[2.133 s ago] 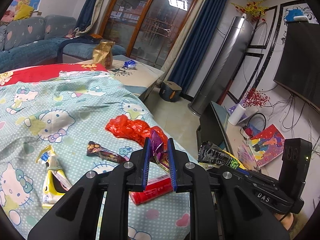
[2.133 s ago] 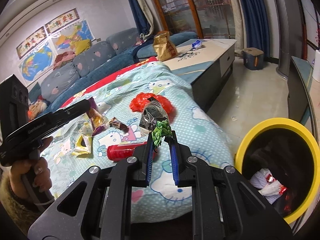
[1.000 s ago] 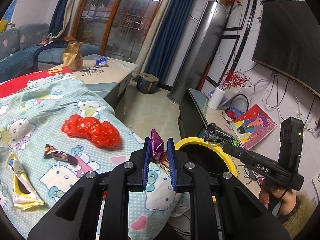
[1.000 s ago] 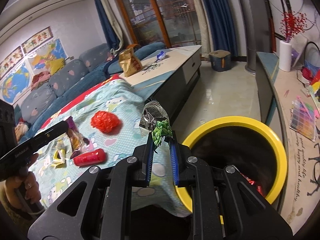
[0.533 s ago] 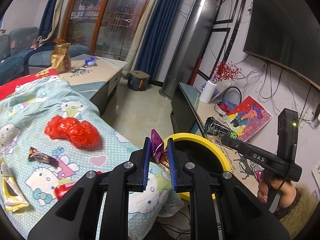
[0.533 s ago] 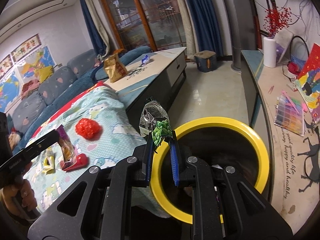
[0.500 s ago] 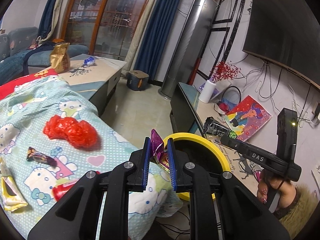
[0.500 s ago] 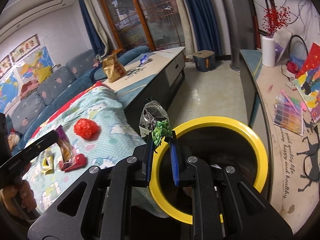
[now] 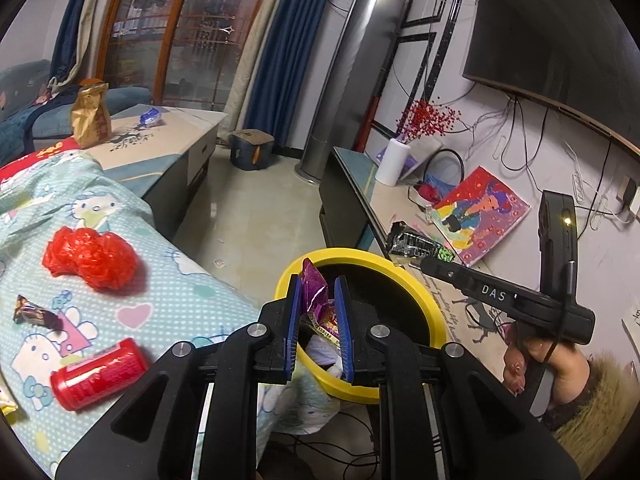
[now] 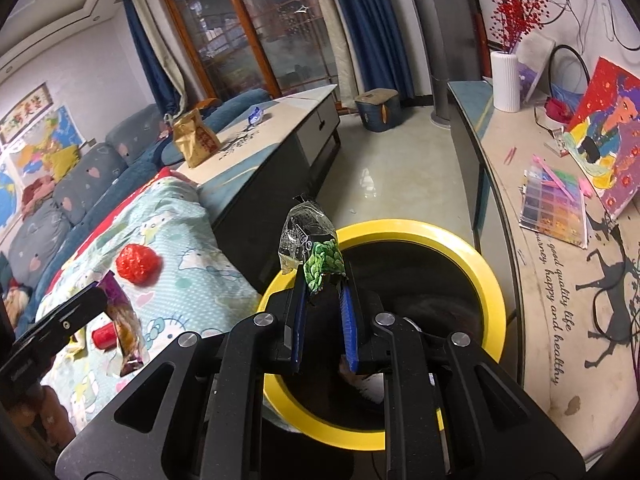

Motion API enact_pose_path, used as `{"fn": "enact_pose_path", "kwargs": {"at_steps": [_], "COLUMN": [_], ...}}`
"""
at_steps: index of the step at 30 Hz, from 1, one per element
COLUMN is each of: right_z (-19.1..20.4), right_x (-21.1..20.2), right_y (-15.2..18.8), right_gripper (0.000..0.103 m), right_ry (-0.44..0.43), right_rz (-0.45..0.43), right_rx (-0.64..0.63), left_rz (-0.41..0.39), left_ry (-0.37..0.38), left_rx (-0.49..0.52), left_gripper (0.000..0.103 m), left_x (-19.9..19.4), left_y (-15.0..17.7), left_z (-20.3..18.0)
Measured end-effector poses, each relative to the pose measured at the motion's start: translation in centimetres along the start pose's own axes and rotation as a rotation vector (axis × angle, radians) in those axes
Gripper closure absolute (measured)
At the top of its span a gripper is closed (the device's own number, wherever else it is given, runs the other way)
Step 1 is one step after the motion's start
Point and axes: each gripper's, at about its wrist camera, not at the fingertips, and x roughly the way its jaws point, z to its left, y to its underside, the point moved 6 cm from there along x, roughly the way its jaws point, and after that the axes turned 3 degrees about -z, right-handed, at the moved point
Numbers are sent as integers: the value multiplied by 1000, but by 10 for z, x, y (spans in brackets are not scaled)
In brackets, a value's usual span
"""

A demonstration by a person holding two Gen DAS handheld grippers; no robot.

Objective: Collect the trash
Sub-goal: 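Carry the purple wrapper and snack bag over the yellow bin with both tools, then open both tools to drop the purple wrapper and snack bag into the bin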

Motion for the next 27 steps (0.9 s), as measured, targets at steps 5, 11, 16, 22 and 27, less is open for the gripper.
{"fn": "enact_pose_path", "kwargs": {"at_steps": [5, 11, 16, 22, 27], "right_z": [-9, -24, -39, -50, -59], "right_x": [2, 7, 13, 19, 23], "right_y": [2, 5, 11, 17, 21], "right_gripper": [92, 92, 92, 90, 66], "right_ry": [12, 32, 55, 67, 82], "right_rz": [9, 26, 55, 85, 105], "right_rx": [13, 37, 65, 86, 116], "left_rz": [15, 41, 70, 106, 120], "left_ry": [14, 24, 29, 31, 38], "left_rx": [6, 18, 33, 63, 77], "left_gripper": [87, 87, 86, 86, 82], "left_x": [13, 33, 51, 71, 86], "left_y": [5, 11, 18, 28, 32], "left_z": [-8, -18, -28, -37, -41]}}
